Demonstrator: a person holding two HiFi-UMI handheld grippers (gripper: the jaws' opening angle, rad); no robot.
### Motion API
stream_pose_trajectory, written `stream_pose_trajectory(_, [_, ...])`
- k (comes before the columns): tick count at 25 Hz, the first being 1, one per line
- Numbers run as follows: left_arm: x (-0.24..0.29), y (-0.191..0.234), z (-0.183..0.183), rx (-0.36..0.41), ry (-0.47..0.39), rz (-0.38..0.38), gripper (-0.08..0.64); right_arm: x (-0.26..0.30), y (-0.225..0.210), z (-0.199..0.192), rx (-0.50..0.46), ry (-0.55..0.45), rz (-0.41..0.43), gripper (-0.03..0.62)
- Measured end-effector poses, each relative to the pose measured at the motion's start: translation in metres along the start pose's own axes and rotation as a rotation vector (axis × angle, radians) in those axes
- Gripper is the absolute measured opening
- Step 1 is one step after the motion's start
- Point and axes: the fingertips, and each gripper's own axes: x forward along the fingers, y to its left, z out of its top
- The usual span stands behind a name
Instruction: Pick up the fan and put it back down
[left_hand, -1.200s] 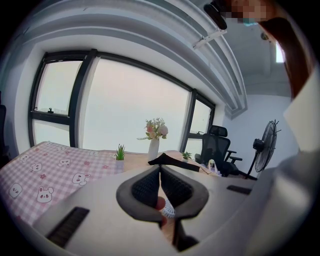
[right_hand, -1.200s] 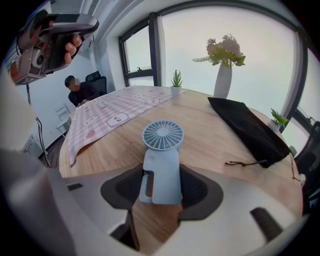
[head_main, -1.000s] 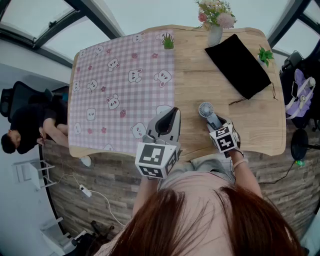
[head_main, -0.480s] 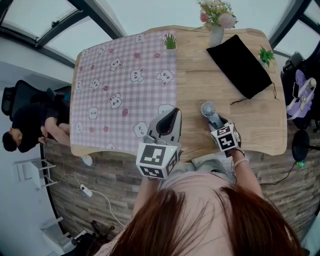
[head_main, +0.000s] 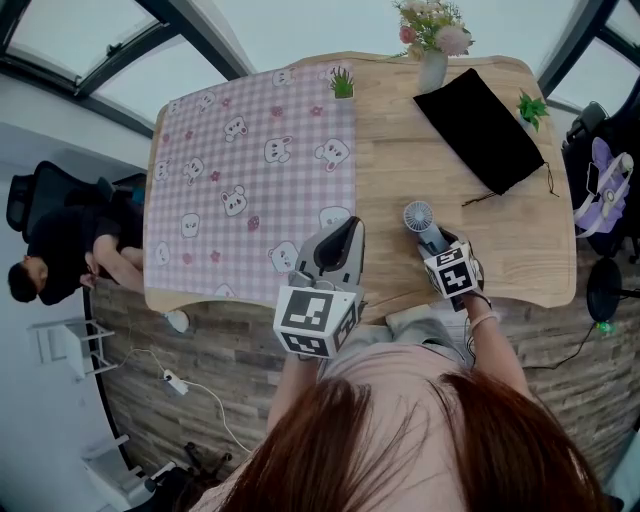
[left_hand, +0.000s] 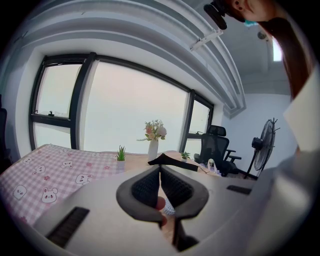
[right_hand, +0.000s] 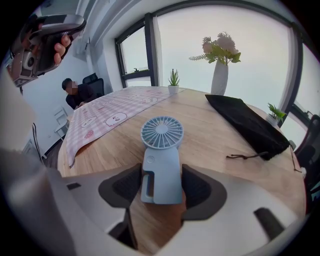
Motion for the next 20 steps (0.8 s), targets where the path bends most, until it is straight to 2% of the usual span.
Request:
stream_pose_trajectory(7, [-0.006, -0.007, 0.001, 0.012, -0.005, -0.007, 0.014, -0.007, 0.001, 0.006, -0.014, -0.023, -0.011, 0.262])
stream_pose_trajectory(20, [-0.029, -0.019, 0.003, 0.032, -0.038, -0.028, 0.014, -0.037, 0.003, 0.021, -0.015, -0.114, -0.076, 0.249])
